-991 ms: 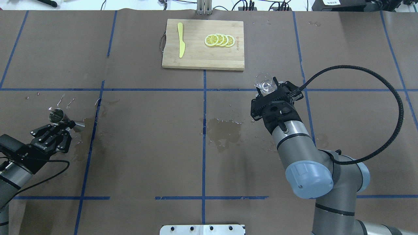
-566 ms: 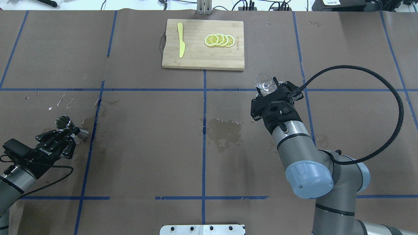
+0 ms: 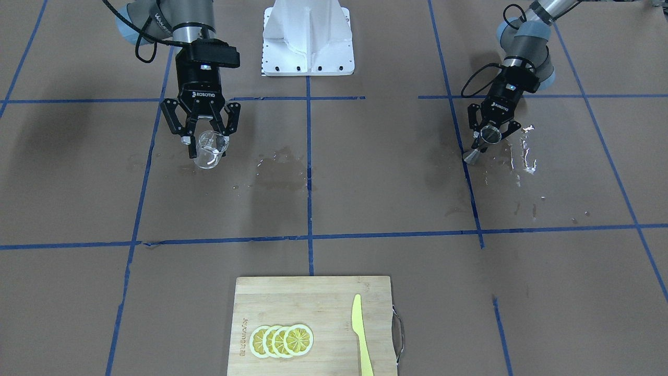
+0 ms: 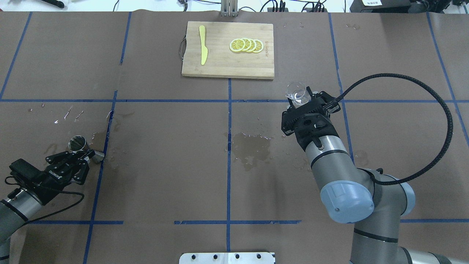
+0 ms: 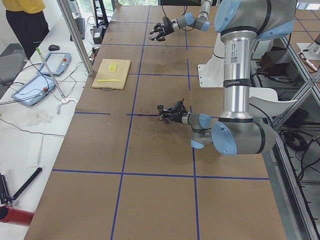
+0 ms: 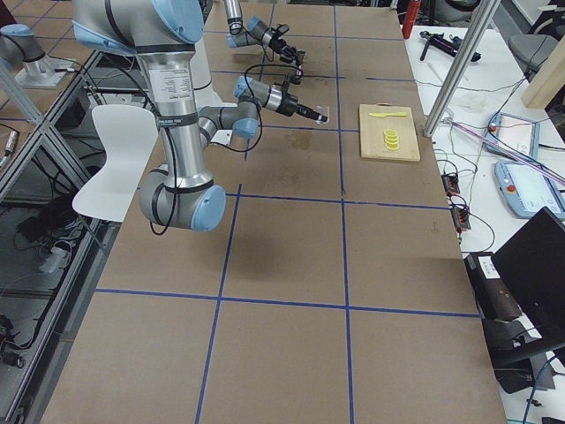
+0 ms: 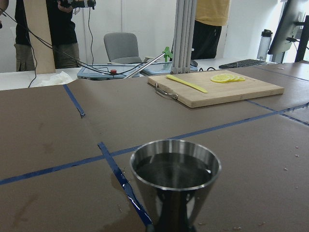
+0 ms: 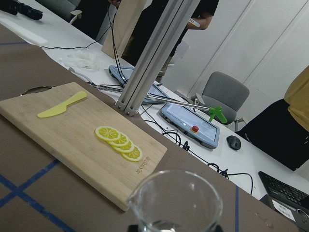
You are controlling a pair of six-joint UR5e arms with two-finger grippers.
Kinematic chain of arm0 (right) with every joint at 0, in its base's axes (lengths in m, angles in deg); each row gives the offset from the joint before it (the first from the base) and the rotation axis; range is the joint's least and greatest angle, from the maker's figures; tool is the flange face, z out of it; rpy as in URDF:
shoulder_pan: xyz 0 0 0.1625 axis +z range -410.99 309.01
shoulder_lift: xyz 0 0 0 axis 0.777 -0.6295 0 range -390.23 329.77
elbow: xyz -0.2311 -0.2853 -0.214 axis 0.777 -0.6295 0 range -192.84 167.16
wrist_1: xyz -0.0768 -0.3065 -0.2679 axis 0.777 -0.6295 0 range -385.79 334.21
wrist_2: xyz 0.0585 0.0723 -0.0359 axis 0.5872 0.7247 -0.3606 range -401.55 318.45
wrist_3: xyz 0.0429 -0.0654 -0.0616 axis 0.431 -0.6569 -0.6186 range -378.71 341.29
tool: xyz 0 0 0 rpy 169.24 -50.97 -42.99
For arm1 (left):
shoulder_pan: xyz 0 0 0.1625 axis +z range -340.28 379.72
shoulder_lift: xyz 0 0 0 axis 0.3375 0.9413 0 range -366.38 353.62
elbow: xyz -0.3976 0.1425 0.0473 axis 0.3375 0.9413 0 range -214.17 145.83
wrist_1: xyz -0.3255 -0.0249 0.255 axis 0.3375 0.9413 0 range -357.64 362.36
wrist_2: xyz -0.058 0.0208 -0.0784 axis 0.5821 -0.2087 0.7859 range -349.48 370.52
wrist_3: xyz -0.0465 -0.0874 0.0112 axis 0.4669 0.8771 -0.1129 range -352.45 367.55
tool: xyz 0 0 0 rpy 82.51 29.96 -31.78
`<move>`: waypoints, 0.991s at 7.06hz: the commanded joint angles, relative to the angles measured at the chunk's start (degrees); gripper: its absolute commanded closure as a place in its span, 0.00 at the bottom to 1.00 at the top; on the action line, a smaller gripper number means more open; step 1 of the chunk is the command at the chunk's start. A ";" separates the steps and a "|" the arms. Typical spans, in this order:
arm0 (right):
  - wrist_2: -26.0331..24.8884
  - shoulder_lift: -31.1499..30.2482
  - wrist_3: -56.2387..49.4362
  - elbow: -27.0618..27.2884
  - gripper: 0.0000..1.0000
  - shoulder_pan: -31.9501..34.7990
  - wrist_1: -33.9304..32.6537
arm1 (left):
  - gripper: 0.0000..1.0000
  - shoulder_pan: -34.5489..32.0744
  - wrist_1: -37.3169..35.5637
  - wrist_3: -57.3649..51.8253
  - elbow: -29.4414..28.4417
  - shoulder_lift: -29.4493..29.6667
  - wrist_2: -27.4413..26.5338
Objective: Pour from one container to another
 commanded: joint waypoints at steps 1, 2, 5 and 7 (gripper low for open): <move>0.00 0.00 -0.03 0.00 1.00 0.00 0.00 | 1.00 0.02 0.16 -0.04 0.00 -0.26 1.28; 0.00 0.09 0.06 0.00 1.00 0.00 0.00 | 1.00 0.02 0.24 -0.04 0.09 -0.35 1.29; 0.00 0.09 -0.03 0.00 1.00 0.00 0.00 | 1.00 0.02 0.51 -0.30 0.09 -0.70 1.20; 0.00 0.09 -0.03 0.00 1.00 0.00 0.00 | 1.00 0.02 0.51 -0.65 0.09 -0.70 1.20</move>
